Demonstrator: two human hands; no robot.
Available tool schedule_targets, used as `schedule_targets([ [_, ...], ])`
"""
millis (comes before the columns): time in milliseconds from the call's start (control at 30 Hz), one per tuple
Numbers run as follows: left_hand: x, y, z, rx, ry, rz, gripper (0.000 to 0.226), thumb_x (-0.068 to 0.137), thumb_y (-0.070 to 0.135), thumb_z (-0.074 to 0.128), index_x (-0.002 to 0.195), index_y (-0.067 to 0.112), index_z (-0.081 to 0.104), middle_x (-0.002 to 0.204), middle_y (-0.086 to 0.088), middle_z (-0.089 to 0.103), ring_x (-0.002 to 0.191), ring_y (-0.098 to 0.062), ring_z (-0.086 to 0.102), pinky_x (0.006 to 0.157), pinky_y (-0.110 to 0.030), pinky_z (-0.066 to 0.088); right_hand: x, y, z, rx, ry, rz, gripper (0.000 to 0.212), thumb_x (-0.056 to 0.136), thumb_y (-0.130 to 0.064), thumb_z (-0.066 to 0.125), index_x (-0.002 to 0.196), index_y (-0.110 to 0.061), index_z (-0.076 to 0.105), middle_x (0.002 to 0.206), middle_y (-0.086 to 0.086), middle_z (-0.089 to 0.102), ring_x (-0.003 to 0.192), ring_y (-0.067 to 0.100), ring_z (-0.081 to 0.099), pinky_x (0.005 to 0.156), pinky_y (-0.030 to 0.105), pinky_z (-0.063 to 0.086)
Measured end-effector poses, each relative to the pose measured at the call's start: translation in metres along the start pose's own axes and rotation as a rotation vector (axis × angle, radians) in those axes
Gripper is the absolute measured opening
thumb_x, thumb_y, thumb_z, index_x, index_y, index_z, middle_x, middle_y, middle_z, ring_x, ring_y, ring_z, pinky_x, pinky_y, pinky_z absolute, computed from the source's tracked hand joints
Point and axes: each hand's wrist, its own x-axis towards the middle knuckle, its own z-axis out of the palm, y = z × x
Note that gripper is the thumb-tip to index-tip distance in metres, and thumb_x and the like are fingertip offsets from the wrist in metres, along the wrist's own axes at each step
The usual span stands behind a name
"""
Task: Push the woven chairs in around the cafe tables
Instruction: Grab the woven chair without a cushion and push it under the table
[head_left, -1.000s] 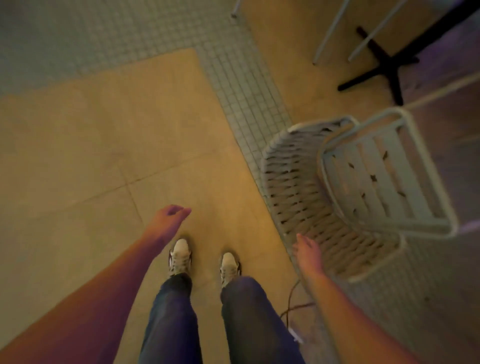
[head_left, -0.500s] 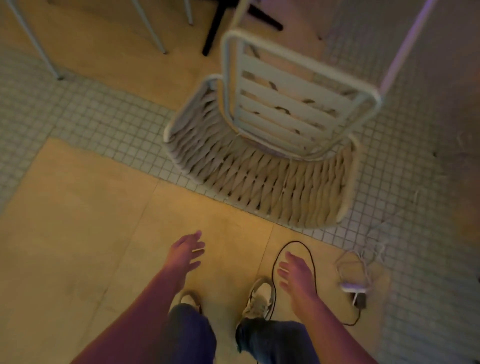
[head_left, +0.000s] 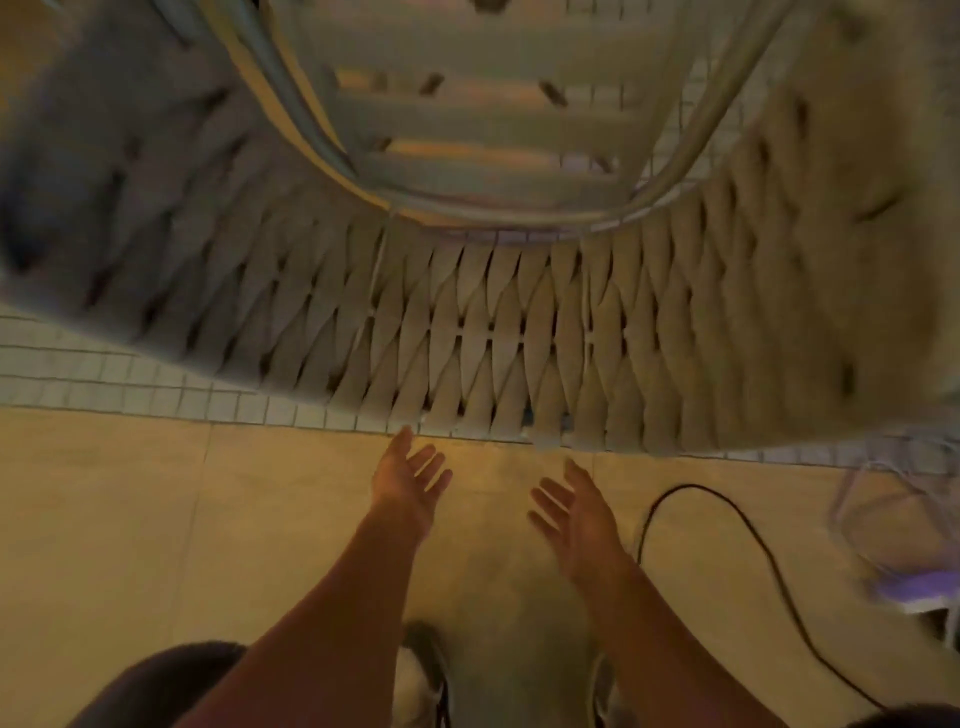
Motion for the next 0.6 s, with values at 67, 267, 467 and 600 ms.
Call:
schedule_targets([
  [67,0.049,-0.004,-0.001,-0.024,0.033,0.009,0.049,0.094,0.029,0.055,0.139,0.011,0.043,0.13,-0.018,0.054,0.122,-0.033,0.054,0.096,-0.041,0.047,0.046,0.01,0.01,0.099,-0.027,-0.008,0.04,0.094,-0.03,0.053,0.131,-0.017,0.046,0.123,0.012,0.052,0.111,0.03,0.053,0.092,0.044,0.045],
  [267,0.121,-0.011,0.004,-0.164,0.12,0.13,0.037,0.087,0.023,0.065,0.122,0.012,0.057,0.099,-0.012,0.066,0.081,-0.018,0.066,0.071,-0.024,0.052,0.115,0.022,0.035,0.355,-0.049,-0.09,0.03,0.087,-0.035,0.063,0.113,-0.021,0.057,0.104,0.002,0.058,0.088,0.015,0.058,0.081,0.031,0.05],
  [467,0.143,-0.01,0.007,-0.142,0.26,0.277,0.048,0.076,0.032,0.077,0.118,0.014,0.061,0.104,-0.006,0.068,0.09,-0.021,0.065,0.087,-0.038,0.057,0.13,0.006,0.05,0.436,0.099,-0.168,0.072,0.076,-0.041,0.073,0.137,-0.018,0.041,0.14,0.005,0.047,0.127,0.022,0.046,0.103,0.034,0.042],
  [600,0.14,-0.009,0.018,-0.175,0.327,0.383,0.055,0.077,0.024,0.074,0.128,0.015,0.055,0.109,-0.003,0.067,0.083,-0.013,0.064,0.069,-0.023,0.057,0.137,0.005,0.044,0.417,0.119,-0.168,0.062,0.071,-0.039,0.078,0.122,-0.017,0.049,0.123,0.005,0.054,0.108,0.022,0.054,0.102,0.037,0.046],
])
